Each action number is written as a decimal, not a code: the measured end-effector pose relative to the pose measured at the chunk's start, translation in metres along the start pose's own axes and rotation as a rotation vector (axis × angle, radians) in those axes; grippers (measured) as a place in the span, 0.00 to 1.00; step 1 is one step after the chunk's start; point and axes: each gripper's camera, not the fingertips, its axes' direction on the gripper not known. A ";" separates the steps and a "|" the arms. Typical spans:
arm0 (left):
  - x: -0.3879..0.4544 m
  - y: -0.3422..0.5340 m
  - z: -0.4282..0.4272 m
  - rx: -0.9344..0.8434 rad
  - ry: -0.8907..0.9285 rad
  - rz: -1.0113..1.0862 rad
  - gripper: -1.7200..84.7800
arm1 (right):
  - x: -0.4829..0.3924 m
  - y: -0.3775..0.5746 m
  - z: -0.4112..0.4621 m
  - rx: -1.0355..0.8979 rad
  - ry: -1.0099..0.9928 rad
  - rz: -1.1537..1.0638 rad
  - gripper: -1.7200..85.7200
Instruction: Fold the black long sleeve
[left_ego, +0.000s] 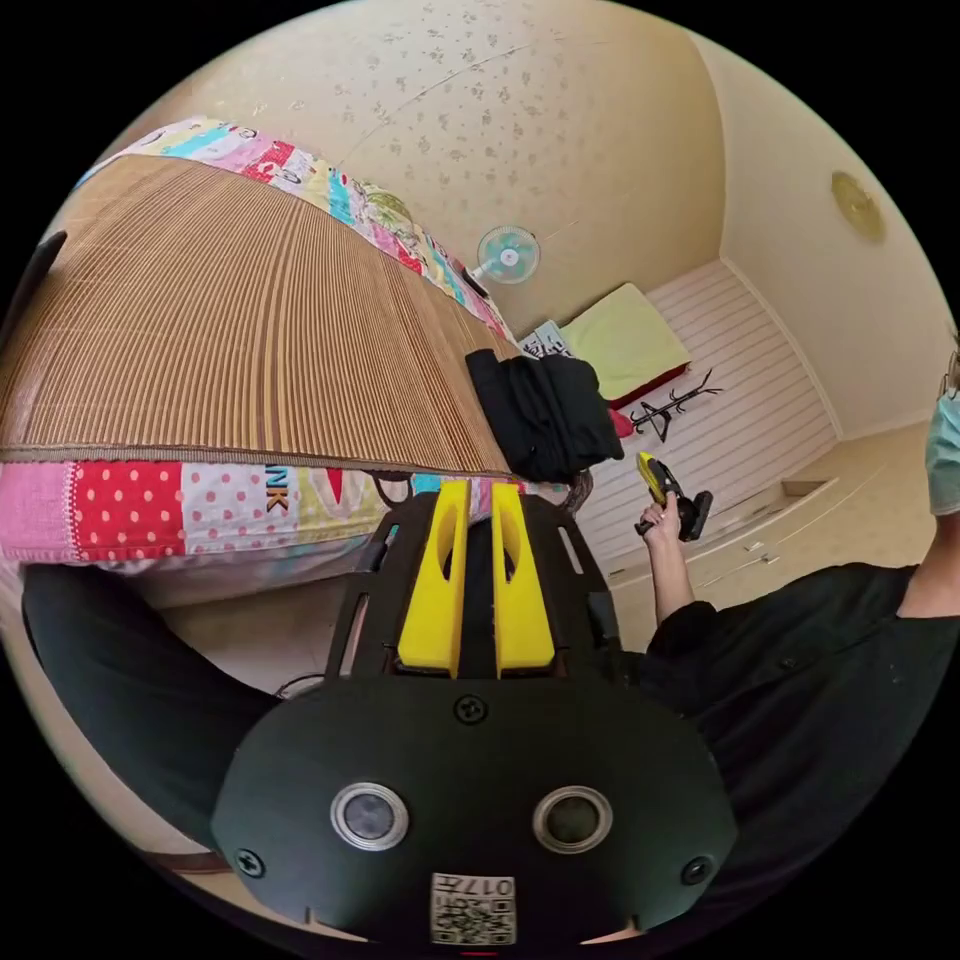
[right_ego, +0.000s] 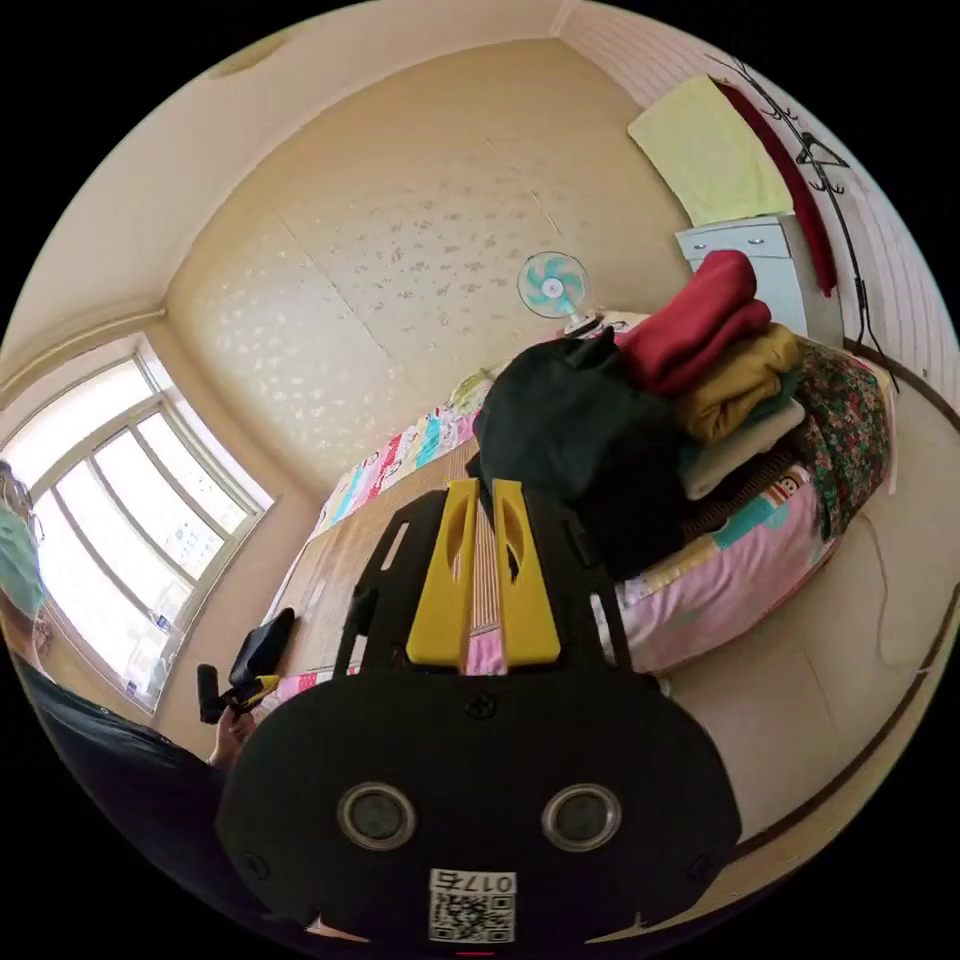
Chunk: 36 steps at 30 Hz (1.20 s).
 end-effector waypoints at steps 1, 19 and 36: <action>0.001 0.004 -0.003 0.008 -0.008 -0.003 0.07 | 0.005 -0.003 -0.003 0.038 0.041 -0.008 0.08; -0.034 0.032 -0.020 0.108 -0.074 -0.077 0.07 | -0.261 -0.059 0.040 0.322 -0.430 -0.579 0.05; -0.140 0.016 0.038 0.000 -0.049 -0.179 0.08 | -0.230 0.204 0.259 -0.915 -0.575 -0.275 0.04</action>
